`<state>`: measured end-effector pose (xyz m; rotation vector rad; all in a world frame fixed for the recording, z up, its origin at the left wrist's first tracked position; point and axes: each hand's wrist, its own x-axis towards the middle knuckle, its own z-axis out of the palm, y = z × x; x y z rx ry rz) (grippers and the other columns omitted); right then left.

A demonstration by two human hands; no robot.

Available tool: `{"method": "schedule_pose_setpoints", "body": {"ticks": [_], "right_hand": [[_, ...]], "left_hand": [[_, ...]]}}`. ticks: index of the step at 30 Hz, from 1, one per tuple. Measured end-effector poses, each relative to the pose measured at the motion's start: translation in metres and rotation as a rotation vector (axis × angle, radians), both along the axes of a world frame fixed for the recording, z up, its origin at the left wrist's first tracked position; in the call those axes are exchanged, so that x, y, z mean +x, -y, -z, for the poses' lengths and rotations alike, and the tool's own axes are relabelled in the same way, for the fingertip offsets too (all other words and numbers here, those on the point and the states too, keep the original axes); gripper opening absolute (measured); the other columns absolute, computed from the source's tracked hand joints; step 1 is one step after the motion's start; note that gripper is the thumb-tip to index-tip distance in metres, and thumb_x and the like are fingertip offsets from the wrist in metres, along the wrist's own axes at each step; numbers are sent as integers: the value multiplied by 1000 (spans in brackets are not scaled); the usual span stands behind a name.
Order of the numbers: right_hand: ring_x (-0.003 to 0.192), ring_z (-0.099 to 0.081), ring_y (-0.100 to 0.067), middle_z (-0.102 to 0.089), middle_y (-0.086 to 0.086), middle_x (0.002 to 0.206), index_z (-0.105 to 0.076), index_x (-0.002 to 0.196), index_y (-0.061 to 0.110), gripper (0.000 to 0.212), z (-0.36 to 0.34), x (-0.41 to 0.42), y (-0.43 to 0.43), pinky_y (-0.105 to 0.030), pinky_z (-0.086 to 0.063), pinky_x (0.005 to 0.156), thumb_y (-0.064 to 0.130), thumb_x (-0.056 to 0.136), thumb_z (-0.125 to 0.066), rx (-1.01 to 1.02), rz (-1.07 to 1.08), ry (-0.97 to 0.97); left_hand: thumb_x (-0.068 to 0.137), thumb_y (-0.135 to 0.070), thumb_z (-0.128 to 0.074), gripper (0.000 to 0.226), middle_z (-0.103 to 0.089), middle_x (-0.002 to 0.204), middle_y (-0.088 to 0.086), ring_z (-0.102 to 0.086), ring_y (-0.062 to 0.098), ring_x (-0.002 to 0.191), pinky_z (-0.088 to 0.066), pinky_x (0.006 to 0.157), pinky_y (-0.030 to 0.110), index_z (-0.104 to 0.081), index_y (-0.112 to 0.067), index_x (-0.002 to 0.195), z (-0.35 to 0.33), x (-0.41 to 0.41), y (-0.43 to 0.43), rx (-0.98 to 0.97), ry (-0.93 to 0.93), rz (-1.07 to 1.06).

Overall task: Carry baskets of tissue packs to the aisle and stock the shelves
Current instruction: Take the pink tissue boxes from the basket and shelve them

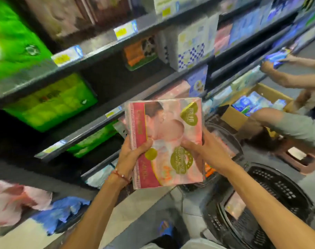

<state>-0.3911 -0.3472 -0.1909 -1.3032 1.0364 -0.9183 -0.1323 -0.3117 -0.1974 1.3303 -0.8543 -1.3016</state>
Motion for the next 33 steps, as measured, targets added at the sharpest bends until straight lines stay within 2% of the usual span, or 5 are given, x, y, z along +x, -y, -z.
{"method": "schedule_pose_setpoints", "body": {"ticks": [9,16,22,26,33], "right_hand": [[108,-74,-11,-77,5,121,-53,144,10,59,-57,126,56,-24,-60,81,0,89,-72,-126,-166,60],[125,-67,-8,-69,12,135,-35,158,17,67,-97,187,98,-23,-58,90,-3,100,-62,-237,-323,48],[130,-64,-14,-65,7,140,-36,157,18,67,-141,214,152,-30,-58,98,5,99,-65,-332,-397,85],[129,-66,-26,-64,-6,143,-38,156,18,62,-160,218,193,-44,-59,102,3,101,-63,-348,-457,144],[130,-65,-23,-62,-5,146,-34,158,18,66,-194,211,250,-40,-59,101,9,100,-63,-431,-486,263]], "left_hand": [[43,-61,-96,107,-74,116,9,-73,28,101,-60,78,40,-59,-14,131,-62,125,8,-101,39,-160],[42,-60,-96,113,-72,119,17,-70,38,108,-60,85,46,-58,-5,132,-96,170,33,-208,13,-348],[37,-56,-99,118,-73,113,19,-73,28,91,-60,70,36,-58,3,130,-137,178,70,-301,-58,-459],[48,-47,-97,102,-72,112,20,-71,33,95,-60,80,43,-60,1,129,-161,176,100,-360,-44,-504],[70,-37,-83,76,-72,113,14,-71,30,99,-59,82,42,-58,-1,132,-204,160,152,-469,66,-536]]}}
